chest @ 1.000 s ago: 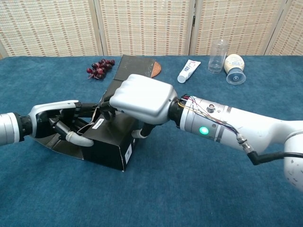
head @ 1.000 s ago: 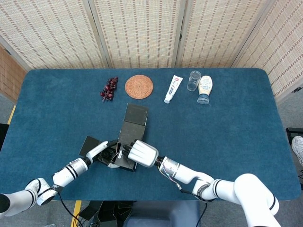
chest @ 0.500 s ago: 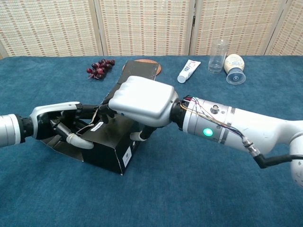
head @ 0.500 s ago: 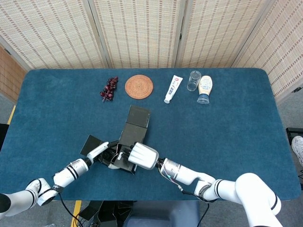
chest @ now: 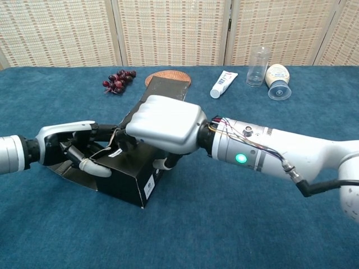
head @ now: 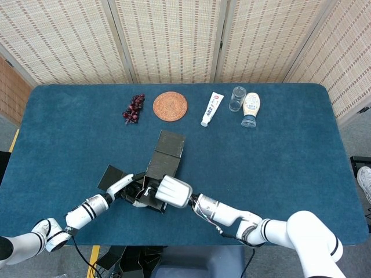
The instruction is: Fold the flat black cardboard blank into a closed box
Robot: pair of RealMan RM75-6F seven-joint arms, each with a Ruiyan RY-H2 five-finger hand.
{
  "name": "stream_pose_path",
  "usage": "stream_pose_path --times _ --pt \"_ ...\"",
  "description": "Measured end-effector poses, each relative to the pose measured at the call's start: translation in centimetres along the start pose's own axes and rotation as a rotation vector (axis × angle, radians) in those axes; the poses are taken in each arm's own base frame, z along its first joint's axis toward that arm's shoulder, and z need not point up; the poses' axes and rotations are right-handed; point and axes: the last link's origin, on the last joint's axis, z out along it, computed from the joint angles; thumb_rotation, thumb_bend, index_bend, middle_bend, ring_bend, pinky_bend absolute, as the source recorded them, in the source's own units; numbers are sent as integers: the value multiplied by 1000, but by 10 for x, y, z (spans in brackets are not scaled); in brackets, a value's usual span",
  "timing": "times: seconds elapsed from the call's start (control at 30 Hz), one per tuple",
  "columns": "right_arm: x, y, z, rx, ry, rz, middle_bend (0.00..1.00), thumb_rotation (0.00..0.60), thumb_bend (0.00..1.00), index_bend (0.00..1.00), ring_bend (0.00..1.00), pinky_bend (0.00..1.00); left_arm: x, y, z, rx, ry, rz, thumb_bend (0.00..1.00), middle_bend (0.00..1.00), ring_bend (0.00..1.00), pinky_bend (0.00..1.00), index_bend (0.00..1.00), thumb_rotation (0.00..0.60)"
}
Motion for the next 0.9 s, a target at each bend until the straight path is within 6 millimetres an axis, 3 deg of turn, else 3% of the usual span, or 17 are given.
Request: stream_pose_path --times 0.4,0.9 --pt "5 -2 -1 65 -110 -59 425 600 408 422 676 738 1 1 -1 0 -9 2 138 189 637 929 197 600" --pt "9 2 2 67 -140 -62 568 600 437 606 702 775 3 4 -5 8 -68 15 138 79 604 918 66 600"
